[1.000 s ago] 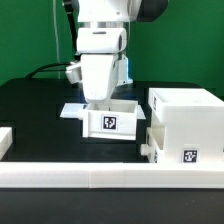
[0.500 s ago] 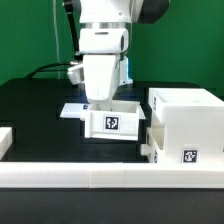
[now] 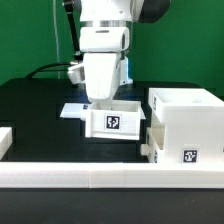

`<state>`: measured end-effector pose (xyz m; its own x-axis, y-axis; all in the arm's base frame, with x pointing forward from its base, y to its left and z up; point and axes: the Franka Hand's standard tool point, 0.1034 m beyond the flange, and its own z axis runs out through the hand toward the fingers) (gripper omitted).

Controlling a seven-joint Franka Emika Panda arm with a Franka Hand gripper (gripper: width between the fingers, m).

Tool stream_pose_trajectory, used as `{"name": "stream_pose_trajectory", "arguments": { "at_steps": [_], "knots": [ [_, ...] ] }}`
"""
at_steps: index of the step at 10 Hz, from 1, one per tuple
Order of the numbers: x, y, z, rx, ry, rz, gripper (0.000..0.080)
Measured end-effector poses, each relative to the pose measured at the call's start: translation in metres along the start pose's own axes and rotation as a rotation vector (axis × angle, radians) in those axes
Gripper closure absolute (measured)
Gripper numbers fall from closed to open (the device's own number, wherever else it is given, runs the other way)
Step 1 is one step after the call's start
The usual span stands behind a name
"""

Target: Assemble drawer

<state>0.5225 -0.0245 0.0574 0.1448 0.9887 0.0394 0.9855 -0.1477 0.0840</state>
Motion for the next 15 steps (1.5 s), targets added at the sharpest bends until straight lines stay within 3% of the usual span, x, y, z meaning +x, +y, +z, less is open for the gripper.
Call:
{"name": "stream_pose_trajectory", "arguments": {
  "at_steps": [1,2,3,5,7,15],
  "knots": [
    [-0.001,-0.003,0.001,0.028,-0.005,0.001,0.0757],
    [-0.002,-0.003,0.001,0.031,-0.006,0.002,0.0757],
    [-0.001,-0.003,0.002,0.066,-0.011,0.0,0.0757],
    [0.003,0.004,0.002,0.068,-0.009,-0.006,0.0757],
    [0.001,0.002,0.003,0.079,-0.011,-0.002,0.0757],
    [0.005,0.006,0.006,0.08,-0.014,-0.073,0.0757]
  ]
}}
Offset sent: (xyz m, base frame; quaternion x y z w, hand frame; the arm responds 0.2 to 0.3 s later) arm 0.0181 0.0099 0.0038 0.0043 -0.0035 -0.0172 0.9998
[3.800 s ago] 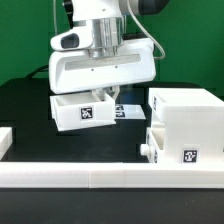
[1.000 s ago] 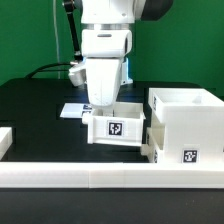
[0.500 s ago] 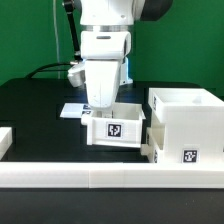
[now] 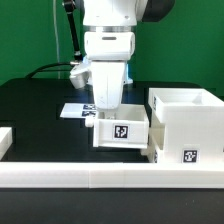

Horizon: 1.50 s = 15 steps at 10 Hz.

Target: Assemble drawer

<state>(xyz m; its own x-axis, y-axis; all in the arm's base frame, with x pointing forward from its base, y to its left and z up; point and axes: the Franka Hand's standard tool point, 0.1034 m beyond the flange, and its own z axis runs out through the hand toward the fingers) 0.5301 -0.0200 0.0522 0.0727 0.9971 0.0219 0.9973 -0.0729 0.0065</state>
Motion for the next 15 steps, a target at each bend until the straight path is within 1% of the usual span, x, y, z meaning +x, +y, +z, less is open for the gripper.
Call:
{"name": "stream_pose_trajectory", "arguments": {
  "at_steps": [3,4,5,6,8,9,15],
  "knots": [
    [0.0054,0.0022,-0.001,-0.004,0.003,-0.003,0.0757],
    [0.0064,0.0033,-0.0011,-0.014,0.005,-0.004,0.0757],
    [0.006,0.0036,0.0,-0.037,0.008,-0.002,0.0757],
    [0.0056,0.002,0.0011,-0.032,0.008,-0.002,0.0757],
    [0.0056,0.0017,0.0017,-0.031,0.008,-0.002,0.0757],
    [0.0085,0.0029,0.0009,-0.033,0.009,-0.004,0.0757],
    [0.0075,0.003,0.0013,-0.032,0.008,0.0,0.0757]
  ]
}}
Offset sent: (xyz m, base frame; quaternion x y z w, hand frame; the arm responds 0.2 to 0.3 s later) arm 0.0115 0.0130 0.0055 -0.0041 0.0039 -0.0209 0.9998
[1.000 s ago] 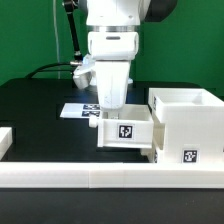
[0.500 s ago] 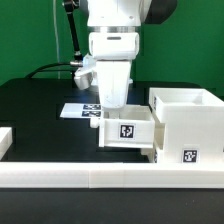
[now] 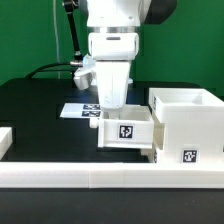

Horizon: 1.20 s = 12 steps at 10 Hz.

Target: Assemble drawer

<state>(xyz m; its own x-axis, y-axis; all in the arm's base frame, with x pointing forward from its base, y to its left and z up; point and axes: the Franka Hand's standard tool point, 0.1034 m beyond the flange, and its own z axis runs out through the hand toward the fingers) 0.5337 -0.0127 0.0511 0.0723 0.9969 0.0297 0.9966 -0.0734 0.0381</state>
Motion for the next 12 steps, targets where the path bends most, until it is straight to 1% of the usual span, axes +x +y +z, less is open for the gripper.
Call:
{"name": "stream_pose_trajectory", "arguments": {
  "at_steps": [2,5,9,12],
  "knots": [
    [0.0011,0.0013,-0.0017,0.002,-0.003,-0.007,0.0757],
    [0.001,0.0048,-0.0039,-0.004,-0.008,-0.019,0.0757],
    [0.0008,0.0035,-0.0017,0.0,-0.007,-0.018,0.0757],
    [0.0018,0.0073,-0.0044,0.004,-0.017,-0.036,0.0757]
  ]
}}
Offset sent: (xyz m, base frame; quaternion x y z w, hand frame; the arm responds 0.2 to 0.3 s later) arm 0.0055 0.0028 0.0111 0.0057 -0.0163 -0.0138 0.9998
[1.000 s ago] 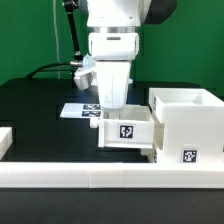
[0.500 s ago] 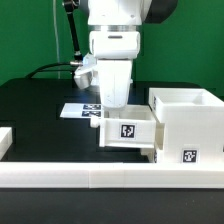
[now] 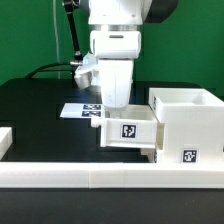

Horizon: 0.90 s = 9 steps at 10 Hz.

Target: Assemble drawer

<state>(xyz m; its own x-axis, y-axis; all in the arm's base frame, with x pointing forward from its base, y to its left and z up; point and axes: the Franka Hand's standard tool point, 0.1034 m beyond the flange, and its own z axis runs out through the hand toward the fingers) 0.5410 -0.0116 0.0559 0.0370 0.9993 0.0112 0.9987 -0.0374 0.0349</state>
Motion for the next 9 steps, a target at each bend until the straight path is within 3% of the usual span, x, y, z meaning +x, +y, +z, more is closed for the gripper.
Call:
{"name": "stream_pose_trajectory", "arguments": {
  "at_steps": [1,3,7,9],
  "knots": [
    [-0.0001,0.0004,-0.0003,0.001,-0.001,0.001,0.0757],
    [-0.0016,-0.0029,0.0007,0.028,-0.005,0.003,0.0757],
    [-0.0003,-0.0009,-0.0009,0.025,-0.005,0.001,0.0757],
    [-0.0092,0.0013,-0.0016,0.023,-0.003,-0.01,0.0757]
  ]
}}
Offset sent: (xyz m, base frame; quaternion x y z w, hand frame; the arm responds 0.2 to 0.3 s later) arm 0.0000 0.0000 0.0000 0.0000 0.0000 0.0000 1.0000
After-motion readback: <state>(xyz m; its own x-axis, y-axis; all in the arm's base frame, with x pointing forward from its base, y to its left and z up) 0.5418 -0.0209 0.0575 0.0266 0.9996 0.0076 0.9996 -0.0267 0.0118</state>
